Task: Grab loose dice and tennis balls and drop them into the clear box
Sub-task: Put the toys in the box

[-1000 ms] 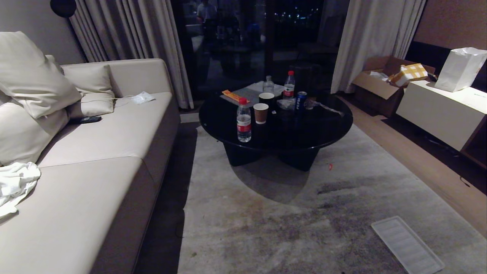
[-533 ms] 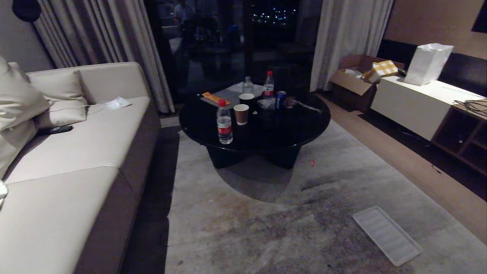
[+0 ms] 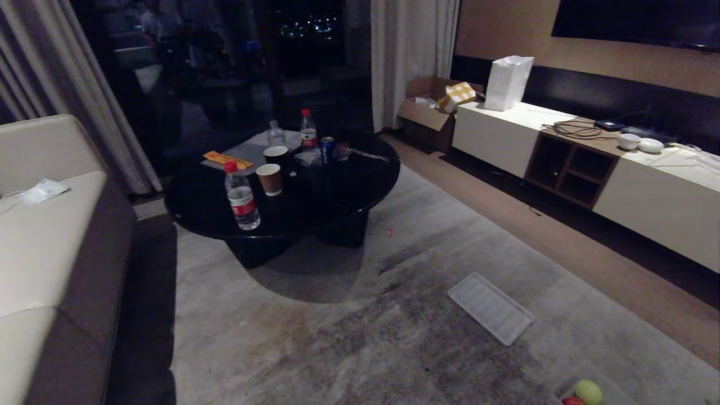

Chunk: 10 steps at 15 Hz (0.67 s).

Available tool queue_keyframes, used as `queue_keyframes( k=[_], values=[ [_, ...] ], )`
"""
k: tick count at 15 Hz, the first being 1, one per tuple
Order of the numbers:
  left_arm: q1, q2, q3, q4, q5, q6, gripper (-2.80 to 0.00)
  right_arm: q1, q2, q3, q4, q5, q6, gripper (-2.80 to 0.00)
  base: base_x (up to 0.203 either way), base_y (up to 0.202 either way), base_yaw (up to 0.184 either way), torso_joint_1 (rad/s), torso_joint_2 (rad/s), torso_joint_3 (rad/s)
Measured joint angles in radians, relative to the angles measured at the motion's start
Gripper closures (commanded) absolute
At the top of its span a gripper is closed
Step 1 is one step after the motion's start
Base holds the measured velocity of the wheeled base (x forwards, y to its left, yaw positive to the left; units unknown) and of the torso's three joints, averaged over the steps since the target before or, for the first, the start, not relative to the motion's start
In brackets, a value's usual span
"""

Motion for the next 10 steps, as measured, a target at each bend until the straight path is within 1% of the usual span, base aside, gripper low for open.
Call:
queue_keyframes(
  k=[8,10],
  values=[
    [0.000,0.000,0.000,-0.001,0.000,0.002,0.00,0.000,0.000,0.000,0.000,-0.001,0.000,0.00,0.000,0.010,-0.163,0.002,0.00,0.002],
    [0.000,0.000,0.000,-0.001,0.000,0.002,0.00,0.000,0.000,0.000,0.000,-0.001,0.001,0.00,0.000,0.011,-0.132,0.004,0.00,0.002]
  ],
)
